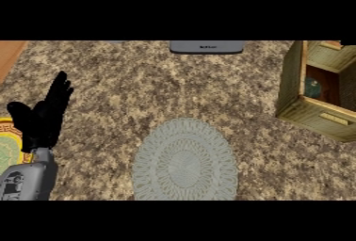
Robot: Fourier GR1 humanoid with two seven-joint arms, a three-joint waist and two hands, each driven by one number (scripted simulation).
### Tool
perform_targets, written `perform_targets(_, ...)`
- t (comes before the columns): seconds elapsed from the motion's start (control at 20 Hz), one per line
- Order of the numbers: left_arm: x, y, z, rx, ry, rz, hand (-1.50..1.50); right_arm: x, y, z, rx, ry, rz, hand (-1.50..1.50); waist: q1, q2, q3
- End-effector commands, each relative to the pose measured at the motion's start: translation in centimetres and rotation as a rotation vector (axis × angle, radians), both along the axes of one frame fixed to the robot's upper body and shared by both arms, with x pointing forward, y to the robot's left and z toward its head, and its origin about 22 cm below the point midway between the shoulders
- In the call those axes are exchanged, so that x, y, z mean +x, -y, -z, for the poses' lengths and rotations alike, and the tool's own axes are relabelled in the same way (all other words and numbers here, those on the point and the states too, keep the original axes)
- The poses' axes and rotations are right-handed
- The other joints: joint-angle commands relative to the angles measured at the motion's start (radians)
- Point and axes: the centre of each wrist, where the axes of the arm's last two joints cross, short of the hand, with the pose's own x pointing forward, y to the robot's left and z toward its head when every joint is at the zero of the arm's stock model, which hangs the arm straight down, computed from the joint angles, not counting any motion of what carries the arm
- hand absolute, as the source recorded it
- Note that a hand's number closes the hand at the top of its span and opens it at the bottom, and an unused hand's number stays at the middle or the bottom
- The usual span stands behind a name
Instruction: Pick the squash from the placemat and place it in the basket
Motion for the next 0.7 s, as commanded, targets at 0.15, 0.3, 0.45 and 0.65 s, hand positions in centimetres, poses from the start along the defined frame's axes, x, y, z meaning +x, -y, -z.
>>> perform_targets(0.15,-0.6,-0.6,0.0,-0.011,0.005,-0.025,0.0,-3.9,6.3,-0.3,0.244,0.073,0.093,-1.5,-0.012,-0.004,0.0)
perform_targets(0.3,-0.6,-0.4,1.3,0.003,-0.012,-0.029,0.0,-7.5,10.5,0.7,0.276,0.078,0.097,-1.5,-0.015,-0.001,0.0)
perform_targets(0.45,-0.1,-0.1,1.4,0.003,-0.003,-0.015,0.0,-9.4,12.4,-0.6,0.273,0.076,0.064,-1.5,-0.016,-0.003,-0.001)
perform_targets(0.65,-0.7,0.0,1.2,-0.013,-0.01,0.0,0.0,-12.0,14.5,0.9,0.306,0.133,0.031,-1.5,-0.005,0.0,0.0)
